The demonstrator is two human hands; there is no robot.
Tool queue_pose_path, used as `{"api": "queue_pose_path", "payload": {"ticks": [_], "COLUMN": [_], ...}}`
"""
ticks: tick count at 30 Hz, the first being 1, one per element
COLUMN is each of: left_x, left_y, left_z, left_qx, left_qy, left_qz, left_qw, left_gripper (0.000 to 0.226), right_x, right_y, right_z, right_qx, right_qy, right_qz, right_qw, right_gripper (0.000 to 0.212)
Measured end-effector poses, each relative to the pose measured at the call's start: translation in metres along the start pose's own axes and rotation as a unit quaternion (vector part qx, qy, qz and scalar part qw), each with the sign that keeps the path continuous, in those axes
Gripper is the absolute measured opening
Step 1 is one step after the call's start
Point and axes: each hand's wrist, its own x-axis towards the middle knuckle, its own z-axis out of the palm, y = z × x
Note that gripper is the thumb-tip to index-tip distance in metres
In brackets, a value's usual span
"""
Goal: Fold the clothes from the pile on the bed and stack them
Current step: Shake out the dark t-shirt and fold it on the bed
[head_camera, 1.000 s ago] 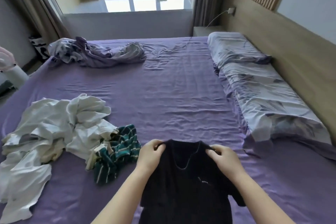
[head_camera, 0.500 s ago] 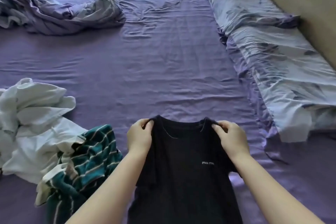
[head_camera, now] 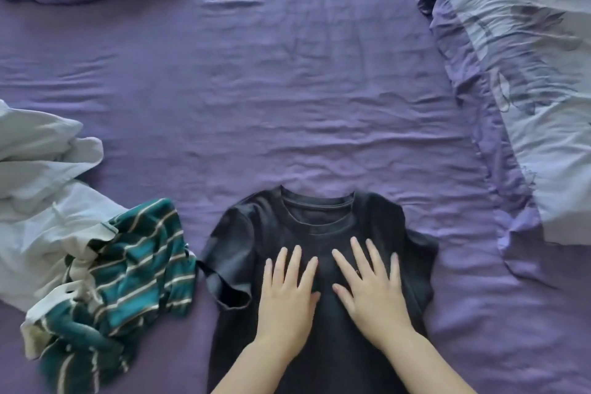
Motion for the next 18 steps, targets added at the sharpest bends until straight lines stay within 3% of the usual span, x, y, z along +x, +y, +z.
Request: {"api": "queue_pose_path", "payload": {"ticks": [4,7,9,12,14,18], "left_x": [0.004,0.006,0.011,0.022,0.032,0.050], "left_y": [-0.019,-0.011,0.011,0.051,0.072,0.097], "left_z": [0.013,0.009,0.001,-0.003,-0.002,0.009], "left_qx": [0.053,0.074,0.076,0.075,0.059,0.053], "left_qy": [-0.079,-0.083,-0.081,-0.065,-0.044,-0.093], "left_qz": [-0.051,-0.086,-0.091,0.013,0.088,0.148], "left_qw": [0.994,0.990,0.990,0.995,0.993,0.983], "left_gripper": [0.082,0.082,0.080,0.079,0.079,0.063], "right_x": [0.008,0.011,0.011,0.006,0.004,0.006], "right_y": [0.024,0.049,0.067,0.081,0.087,0.098], "right_z": [-0.002,-0.012,-0.017,-0.017,-0.018,-0.024], "right_qx": [0.033,0.100,0.120,0.089,0.082,0.191], "right_qy": [-0.040,0.062,0.083,0.029,0.029,0.058], "right_qz": [-0.007,0.044,0.131,0.159,0.148,0.171], "right_qw": [0.999,0.992,0.980,0.983,0.985,0.965], "right_gripper": [0.057,0.040,0.046,0.063,0.061,0.016]}}
